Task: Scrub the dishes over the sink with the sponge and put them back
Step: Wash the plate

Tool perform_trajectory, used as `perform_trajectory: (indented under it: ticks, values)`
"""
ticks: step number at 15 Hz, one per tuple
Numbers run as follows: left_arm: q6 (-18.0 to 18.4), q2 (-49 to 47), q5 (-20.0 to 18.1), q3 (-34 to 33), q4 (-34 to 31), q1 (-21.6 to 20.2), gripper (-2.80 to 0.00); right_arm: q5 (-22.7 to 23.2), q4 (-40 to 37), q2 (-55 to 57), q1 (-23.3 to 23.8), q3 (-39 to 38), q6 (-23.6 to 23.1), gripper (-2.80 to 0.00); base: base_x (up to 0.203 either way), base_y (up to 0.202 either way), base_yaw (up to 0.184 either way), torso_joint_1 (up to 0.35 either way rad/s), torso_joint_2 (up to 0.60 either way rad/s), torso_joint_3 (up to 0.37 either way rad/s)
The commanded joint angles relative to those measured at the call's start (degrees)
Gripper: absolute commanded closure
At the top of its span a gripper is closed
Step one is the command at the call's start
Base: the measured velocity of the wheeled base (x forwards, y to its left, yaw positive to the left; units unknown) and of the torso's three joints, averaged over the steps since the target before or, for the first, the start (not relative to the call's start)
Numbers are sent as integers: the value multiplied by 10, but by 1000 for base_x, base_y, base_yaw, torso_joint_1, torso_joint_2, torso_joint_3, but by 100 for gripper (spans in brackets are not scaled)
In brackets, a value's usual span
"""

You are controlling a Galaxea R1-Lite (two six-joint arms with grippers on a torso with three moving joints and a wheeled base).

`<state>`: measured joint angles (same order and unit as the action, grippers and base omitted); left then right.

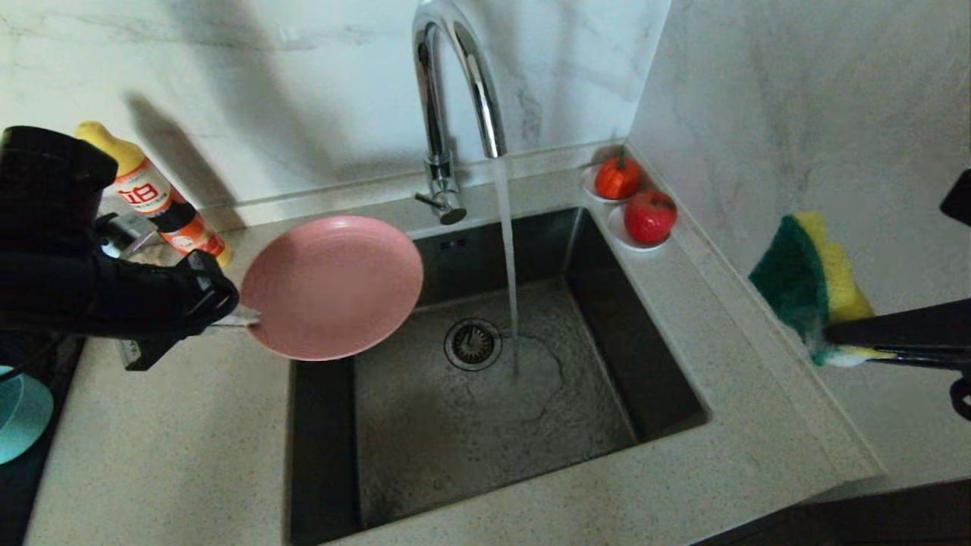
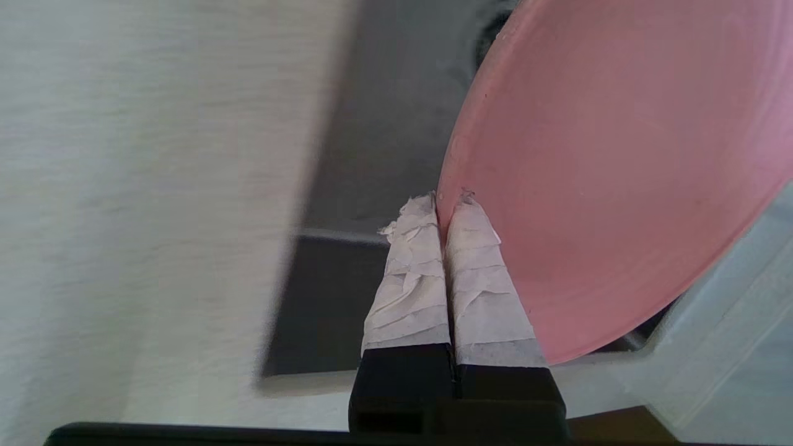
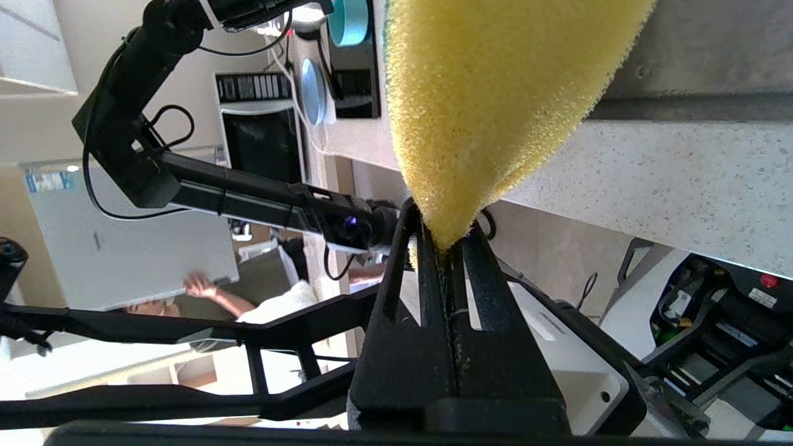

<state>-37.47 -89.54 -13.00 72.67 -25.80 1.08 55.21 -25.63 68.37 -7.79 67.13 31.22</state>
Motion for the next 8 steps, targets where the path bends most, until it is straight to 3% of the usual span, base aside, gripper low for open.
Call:
perform_trajectory:
  ticks: [1, 4, 8]
  values:
    - [-15, -23, 22, 33, -1, 68, 0, 4, -4, -22, 16, -2, 2, 0, 0, 0, 0, 0, 0, 0]
    - [-23, -54, 42, 70, 0, 131, 0, 11, -6, -42, 28, -10, 3, 0, 0, 0, 0, 0, 0, 0]
    - [-22, -106, 77, 105, 13, 172, 0, 11, -16, -58, 29, -14, 3, 0, 0, 0, 0, 0, 0, 0]
